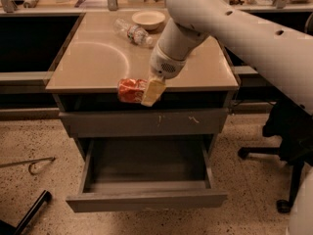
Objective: Place coke can into middle drawer
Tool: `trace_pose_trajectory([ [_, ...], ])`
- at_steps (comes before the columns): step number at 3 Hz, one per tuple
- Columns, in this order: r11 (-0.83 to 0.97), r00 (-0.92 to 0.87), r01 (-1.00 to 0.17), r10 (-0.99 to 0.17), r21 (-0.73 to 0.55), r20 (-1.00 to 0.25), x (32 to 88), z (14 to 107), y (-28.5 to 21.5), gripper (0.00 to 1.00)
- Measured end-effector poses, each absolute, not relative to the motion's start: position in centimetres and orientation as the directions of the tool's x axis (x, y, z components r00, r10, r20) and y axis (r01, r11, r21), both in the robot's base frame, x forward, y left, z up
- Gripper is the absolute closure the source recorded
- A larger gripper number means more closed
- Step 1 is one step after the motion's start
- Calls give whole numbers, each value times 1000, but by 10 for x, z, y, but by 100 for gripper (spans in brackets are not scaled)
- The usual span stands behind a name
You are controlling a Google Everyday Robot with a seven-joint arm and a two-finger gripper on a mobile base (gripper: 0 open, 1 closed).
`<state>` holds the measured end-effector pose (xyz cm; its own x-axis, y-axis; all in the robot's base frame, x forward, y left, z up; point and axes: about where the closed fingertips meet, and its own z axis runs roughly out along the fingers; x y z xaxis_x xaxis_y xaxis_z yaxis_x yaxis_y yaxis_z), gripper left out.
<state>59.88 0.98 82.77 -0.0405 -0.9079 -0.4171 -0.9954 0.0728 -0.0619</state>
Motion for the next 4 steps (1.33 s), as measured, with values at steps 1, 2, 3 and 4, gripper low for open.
trace_pose_trajectory([
  [1, 73, -40, -995, -908, -63, -418, 599, 828, 10, 100],
  [2, 82, -54, -996, -905, -46, -422, 612, 805, 15, 100],
  [3, 149, -110, -987, -897, -58, -428, 613, 769, 4, 100],
  [4, 213, -161, -973, -898, -85, -409, 588, 710, -10, 100],
])
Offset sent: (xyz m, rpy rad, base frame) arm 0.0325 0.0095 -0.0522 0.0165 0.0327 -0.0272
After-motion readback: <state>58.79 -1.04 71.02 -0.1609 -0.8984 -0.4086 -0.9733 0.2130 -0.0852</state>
